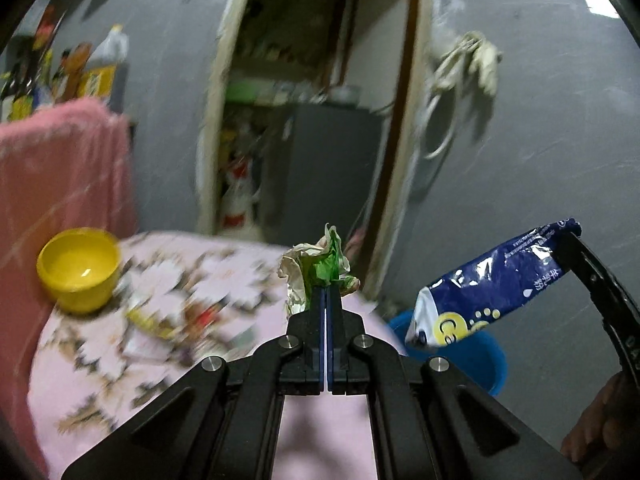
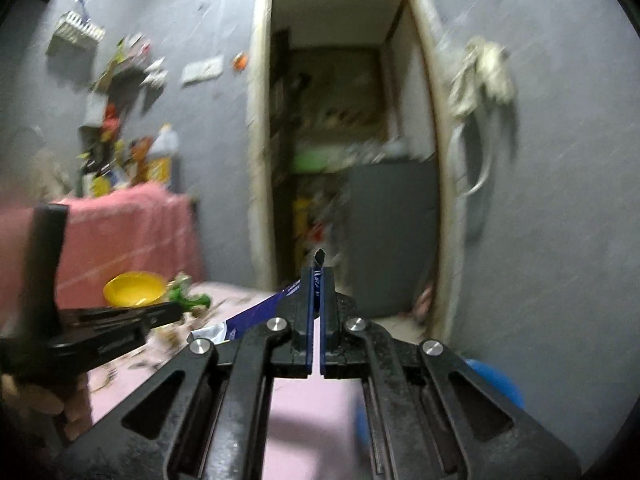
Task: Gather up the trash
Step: 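Carry the blue wrapper over the blue bucket and open the right gripper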
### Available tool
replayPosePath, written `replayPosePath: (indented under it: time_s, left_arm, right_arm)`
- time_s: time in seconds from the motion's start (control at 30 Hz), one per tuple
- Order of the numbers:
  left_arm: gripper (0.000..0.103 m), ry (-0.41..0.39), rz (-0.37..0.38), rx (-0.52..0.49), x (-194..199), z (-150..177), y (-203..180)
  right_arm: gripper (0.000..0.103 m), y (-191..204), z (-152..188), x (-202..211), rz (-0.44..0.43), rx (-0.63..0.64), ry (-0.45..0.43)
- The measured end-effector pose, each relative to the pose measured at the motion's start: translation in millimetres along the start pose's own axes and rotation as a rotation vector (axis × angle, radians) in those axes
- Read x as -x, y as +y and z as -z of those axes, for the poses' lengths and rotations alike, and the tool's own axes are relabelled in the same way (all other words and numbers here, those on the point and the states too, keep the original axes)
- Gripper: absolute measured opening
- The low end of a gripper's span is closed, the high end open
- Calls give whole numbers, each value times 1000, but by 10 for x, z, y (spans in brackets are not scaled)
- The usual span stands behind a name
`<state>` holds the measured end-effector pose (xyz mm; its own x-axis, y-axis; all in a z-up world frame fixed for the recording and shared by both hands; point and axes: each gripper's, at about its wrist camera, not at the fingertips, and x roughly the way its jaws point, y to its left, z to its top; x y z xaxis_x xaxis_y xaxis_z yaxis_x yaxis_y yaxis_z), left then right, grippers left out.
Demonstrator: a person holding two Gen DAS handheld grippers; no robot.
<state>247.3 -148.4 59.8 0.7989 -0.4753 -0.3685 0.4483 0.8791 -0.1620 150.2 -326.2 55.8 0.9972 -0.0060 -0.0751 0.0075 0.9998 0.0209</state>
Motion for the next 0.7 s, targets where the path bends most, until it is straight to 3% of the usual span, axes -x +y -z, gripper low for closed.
replayPosePath:
  time_s: [0.2,0.37,0.5,0.7]
  left_arm:
    - [0,-90,115,-17,-154,-249,-538]
    - [0,-84,194,-43,-406,-318,-923]
    - [0,-8,231,-59,-682,-291,-1159]
    - [0,190,260,-61,-1222,-137,-1382]
  right_arm:
    - [28,-378,-190,175,166,22,-101]
    - [28,-645,-210,219,274,38,-118]
    - [28,-876,-107,149,335,5,-56]
    - [28,-1173,170,-30,386,-49,71]
